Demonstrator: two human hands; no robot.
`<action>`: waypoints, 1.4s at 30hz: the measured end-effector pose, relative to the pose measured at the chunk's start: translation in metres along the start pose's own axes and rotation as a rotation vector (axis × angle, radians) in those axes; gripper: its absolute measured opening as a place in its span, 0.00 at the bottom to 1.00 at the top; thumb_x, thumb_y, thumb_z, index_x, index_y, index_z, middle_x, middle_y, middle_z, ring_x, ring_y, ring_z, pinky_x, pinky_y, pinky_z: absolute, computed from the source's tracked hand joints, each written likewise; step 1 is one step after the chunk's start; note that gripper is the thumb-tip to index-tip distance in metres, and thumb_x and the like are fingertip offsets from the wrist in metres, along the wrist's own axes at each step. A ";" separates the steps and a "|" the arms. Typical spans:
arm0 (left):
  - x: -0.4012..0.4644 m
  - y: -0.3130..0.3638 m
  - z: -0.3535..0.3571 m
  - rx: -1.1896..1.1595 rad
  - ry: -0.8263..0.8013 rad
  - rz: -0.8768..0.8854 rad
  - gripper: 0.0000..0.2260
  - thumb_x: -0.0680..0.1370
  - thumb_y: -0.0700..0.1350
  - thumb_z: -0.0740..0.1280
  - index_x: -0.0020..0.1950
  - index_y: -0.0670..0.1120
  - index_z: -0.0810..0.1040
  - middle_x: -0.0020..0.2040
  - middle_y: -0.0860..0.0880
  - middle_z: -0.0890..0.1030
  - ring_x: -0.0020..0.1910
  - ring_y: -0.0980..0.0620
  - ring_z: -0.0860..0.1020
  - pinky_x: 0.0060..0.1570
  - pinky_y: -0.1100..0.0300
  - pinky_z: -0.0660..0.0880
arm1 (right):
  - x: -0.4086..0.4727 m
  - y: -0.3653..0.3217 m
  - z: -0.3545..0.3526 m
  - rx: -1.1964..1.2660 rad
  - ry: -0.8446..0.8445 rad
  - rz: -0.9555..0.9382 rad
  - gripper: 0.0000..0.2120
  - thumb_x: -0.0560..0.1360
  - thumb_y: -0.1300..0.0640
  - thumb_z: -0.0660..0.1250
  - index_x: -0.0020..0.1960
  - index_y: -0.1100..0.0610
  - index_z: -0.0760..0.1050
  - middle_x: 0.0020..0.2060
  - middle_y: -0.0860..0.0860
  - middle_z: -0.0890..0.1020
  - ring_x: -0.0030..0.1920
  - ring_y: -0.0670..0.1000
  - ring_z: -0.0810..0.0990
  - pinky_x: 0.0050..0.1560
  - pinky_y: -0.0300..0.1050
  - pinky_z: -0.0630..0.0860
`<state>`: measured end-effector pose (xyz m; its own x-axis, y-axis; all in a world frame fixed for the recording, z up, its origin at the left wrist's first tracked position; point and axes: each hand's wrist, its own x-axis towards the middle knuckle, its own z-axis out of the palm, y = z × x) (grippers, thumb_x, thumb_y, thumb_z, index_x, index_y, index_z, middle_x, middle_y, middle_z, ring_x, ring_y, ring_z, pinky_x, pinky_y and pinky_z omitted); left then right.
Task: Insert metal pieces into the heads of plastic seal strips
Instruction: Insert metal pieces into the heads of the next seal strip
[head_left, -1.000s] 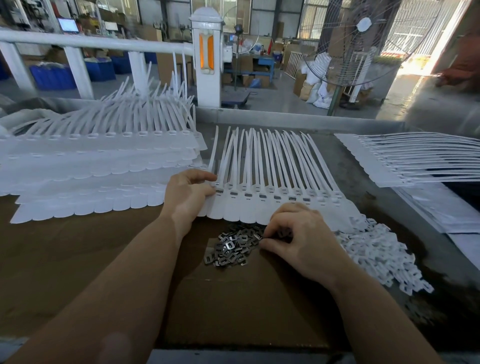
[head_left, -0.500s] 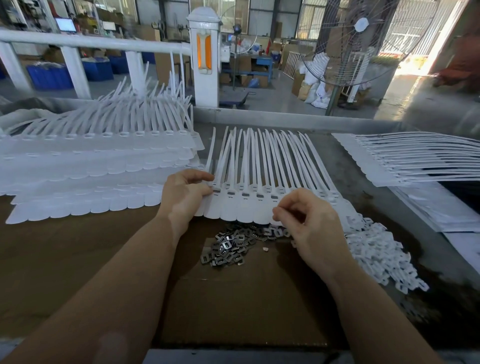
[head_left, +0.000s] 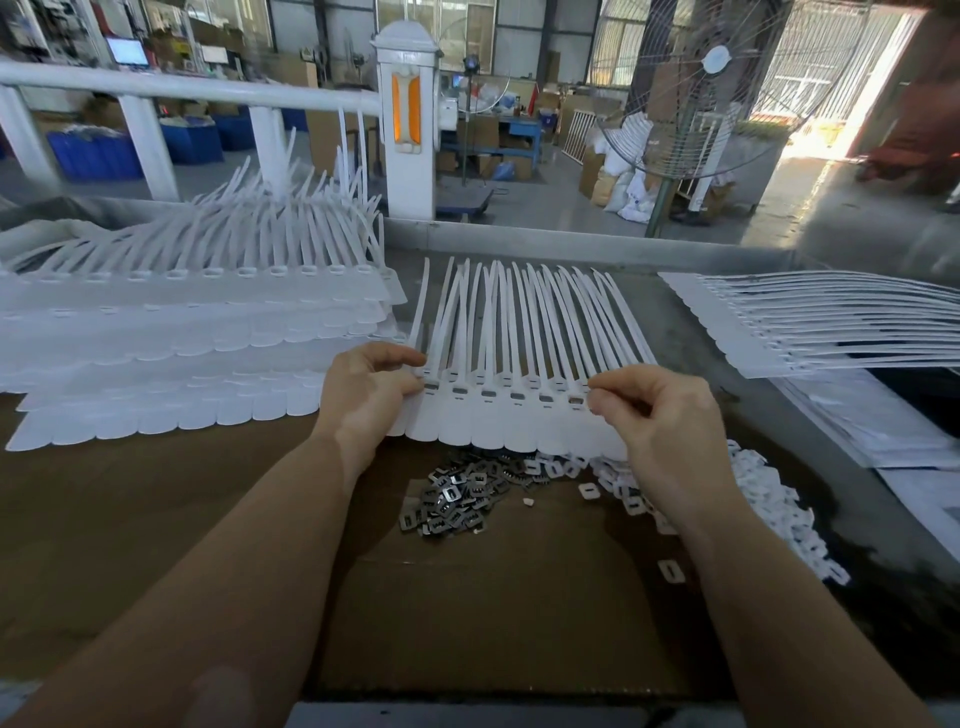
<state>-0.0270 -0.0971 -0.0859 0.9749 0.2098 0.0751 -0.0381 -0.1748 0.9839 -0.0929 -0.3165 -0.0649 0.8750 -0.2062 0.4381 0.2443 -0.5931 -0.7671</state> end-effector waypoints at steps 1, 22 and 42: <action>0.000 0.000 0.000 -0.002 0.001 -0.001 0.12 0.72 0.35 0.69 0.40 0.53 0.81 0.49 0.49 0.79 0.50 0.49 0.77 0.49 0.60 0.73 | 0.003 0.000 -0.002 -0.013 0.007 0.016 0.04 0.73 0.60 0.70 0.46 0.55 0.81 0.38 0.46 0.82 0.39 0.42 0.79 0.45 0.35 0.76; 0.001 0.000 0.001 -0.007 -0.001 0.012 0.11 0.72 0.35 0.69 0.41 0.53 0.80 0.45 0.53 0.77 0.44 0.56 0.74 0.38 0.65 0.69 | 0.025 0.013 -0.013 -0.357 -0.110 0.031 0.04 0.74 0.61 0.68 0.46 0.56 0.82 0.41 0.49 0.82 0.43 0.47 0.80 0.50 0.42 0.76; 0.000 0.000 0.001 -0.018 0.001 0.013 0.12 0.72 0.35 0.70 0.39 0.53 0.81 0.47 0.48 0.80 0.44 0.51 0.77 0.40 0.63 0.71 | 0.014 0.012 -0.005 -0.381 -0.040 -0.041 0.03 0.74 0.58 0.68 0.42 0.55 0.78 0.36 0.48 0.80 0.38 0.49 0.78 0.42 0.43 0.74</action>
<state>-0.0265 -0.0975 -0.0863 0.9740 0.2088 0.0877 -0.0543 -0.1602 0.9856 -0.0801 -0.3301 -0.0654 0.8850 -0.1501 0.4406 0.1135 -0.8484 -0.5171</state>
